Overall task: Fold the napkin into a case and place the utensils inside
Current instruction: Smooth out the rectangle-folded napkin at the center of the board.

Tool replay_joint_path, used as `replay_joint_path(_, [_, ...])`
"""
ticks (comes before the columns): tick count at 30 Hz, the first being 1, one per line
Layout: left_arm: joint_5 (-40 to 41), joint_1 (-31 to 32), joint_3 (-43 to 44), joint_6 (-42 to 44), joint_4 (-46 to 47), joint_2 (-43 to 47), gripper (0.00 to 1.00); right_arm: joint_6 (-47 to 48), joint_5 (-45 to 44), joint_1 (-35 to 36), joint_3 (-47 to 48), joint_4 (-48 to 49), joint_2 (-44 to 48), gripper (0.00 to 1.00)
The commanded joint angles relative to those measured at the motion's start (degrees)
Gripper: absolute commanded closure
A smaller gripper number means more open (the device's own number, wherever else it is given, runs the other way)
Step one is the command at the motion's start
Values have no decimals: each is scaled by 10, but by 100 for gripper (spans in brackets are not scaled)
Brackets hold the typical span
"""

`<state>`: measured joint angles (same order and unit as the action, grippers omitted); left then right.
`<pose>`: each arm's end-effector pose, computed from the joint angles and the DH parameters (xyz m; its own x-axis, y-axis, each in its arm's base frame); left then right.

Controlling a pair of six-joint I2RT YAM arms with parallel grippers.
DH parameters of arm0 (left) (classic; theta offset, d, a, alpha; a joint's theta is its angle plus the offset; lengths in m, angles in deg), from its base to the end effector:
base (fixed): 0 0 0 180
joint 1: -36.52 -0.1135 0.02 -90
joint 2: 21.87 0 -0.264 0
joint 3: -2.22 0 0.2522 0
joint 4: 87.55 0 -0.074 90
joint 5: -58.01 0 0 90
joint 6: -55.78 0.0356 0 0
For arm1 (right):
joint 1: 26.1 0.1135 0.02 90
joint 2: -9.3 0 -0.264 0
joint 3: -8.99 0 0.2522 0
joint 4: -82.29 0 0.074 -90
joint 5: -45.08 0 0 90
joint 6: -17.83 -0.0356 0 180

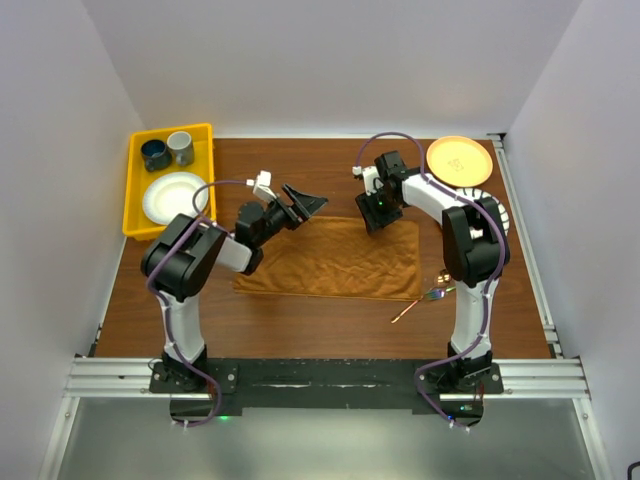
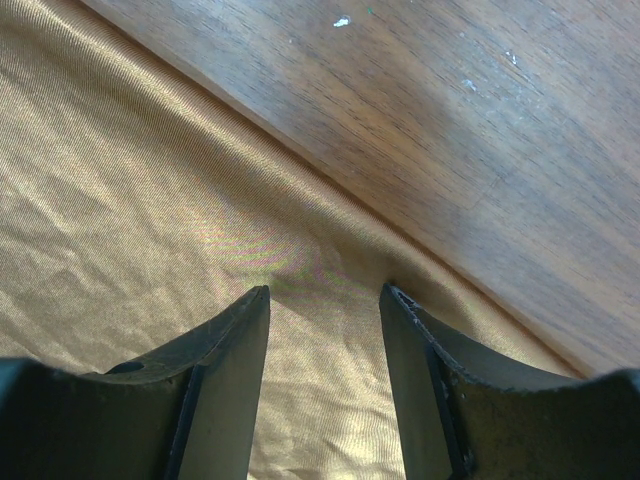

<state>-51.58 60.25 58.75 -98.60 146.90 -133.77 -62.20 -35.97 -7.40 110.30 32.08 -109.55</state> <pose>0.3333 -0.1595 0.1492 -0.6249 -0.6532 -0.4275 0.2834 0.3204 -0.9039 0.4048 0.1429 0.1677 -0.7989 -0.4510 -0.3979 -0.5187 0.8516 0.0763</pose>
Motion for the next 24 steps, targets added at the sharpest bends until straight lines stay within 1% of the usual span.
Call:
replay_joint_path(1, [89, 18, 20, -48, 21, -22, 0, 13, -11, -2, 3, -26, -23, 46])
replay_joint_path(3, [90, 20, 25, -50, 45, -38, 0, 13, -11, -2, 5, -28, -24, 47])
replay_joint_path(6, [104, 23, 41, -26, 60, -60, 0, 14, -11, -2, 6, -29, -23, 46])
replay_joint_path(10, [130, 33, 58, 37, 72, -72, 0, 14, -10, -2, 4, -30, -22, 46])
replay_joint_path(11, [140, 40, 61, 78, 77, -73, 0, 14, -10, -2, 3, -29, -22, 46])
replay_joint_path(13, [162, 47, 66, 109, 67, -68, 0, 14, -10, -2, 0, -28, -22, 46])
replay_joint_path(14, [179, 55, 69, 145, 58, -68, 0, 14, -10, -2, -1, -28, -22, 46])
replay_joint_path(16, [199, 66, 73, 178, 49, -65, 0, 14, -9, -2, -2, -28, -23, 46])
replay_joint_path(17, [218, 76, 74, 216, 53, -66, 0, 14, -9, -2, -1, -28, -23, 46])
replay_joint_path(20, [237, 91, 74, 267, 57, -68, 0, 16, -9, -2, -1, -28, -23, 46])
replay_joint_path(21, [244, 95, 86, 277, 44, -69, 0, 16, -9, -2, -1, -28, -24, 46])
replay_joint_path(22, [256, 101, 94, 309, 6, -69, 0, 15, -8, -2, -1, -28, -24, 46])
replay_joint_path(24, [280, 108, 103, 334, -20, -68, 0, 15, -7, -2, -1, -28, -25, 45])
